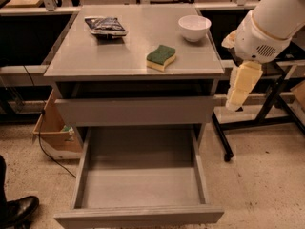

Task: Place sponge into middle drawer

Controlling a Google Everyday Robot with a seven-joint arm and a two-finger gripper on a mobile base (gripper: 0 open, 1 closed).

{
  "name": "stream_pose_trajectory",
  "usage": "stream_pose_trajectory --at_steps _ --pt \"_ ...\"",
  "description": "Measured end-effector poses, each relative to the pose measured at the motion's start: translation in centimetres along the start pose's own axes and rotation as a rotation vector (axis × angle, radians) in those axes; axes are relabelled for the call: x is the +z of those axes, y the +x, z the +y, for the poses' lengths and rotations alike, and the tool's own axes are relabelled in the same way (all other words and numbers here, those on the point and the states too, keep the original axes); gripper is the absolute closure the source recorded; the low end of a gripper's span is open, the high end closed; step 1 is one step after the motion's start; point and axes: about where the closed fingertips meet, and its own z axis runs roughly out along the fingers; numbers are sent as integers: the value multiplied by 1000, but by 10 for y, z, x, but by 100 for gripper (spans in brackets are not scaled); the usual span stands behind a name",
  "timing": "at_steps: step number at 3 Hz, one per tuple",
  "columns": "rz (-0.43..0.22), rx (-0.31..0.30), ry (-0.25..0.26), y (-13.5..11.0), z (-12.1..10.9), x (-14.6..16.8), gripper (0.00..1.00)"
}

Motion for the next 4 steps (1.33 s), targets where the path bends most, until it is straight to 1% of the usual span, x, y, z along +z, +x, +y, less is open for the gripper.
stream_pose_trajectory --at_steps 1,2,3,4 --pt "-51 -41 1 -26 -42 33 0" --pt "-100 -78 10 -56 -74 59 0" --pt "-148 -82 18 -81 -100 86 0" --pt "-192 -44 17 -96 -120 114 0"
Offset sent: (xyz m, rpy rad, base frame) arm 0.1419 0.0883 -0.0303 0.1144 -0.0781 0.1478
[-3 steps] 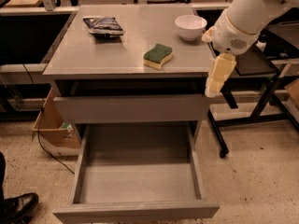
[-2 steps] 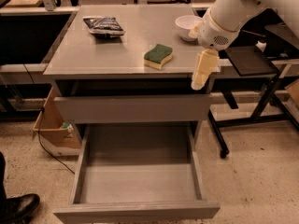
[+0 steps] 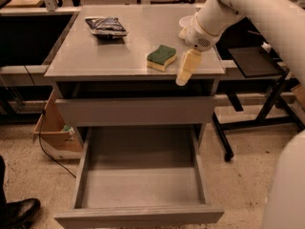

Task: Place sponge into middle drawer

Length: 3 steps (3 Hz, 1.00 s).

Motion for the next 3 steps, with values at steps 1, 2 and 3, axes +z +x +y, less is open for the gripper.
stream_pose_trajectory --at_steps 1,2,3 --pt "-41 83 -8 -5 -20 32 0" --pt "-62 140 -15 -9 -32 50 0" --pt "-78 191 -32 -14 -40 68 0"
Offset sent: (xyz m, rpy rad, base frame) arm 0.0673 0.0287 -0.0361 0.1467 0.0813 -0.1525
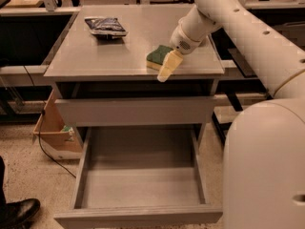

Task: Place sponge into middle drawer

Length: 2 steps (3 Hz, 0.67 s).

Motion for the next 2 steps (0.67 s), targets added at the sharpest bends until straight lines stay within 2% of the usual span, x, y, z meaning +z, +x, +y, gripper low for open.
stream_pose_trajectory --at_steps 1,2 --pt "0 45 -13 2 -4 10 11" --pt "-18 60 -22 0 -2 2 42"
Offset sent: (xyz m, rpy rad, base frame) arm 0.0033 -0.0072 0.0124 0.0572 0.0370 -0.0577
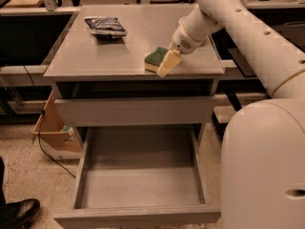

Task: Place sponge into middle drawer

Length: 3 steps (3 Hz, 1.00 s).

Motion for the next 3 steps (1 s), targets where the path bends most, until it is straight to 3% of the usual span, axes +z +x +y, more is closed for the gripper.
stream_pose_trajectory --at_steps 1,2,3 --pt "-18 -18 -9 -6 6 -12 65" --pt "-32 -60 -43 -5 31 -30 89" --pt "-35 -107 -105 15 70 -54 100"
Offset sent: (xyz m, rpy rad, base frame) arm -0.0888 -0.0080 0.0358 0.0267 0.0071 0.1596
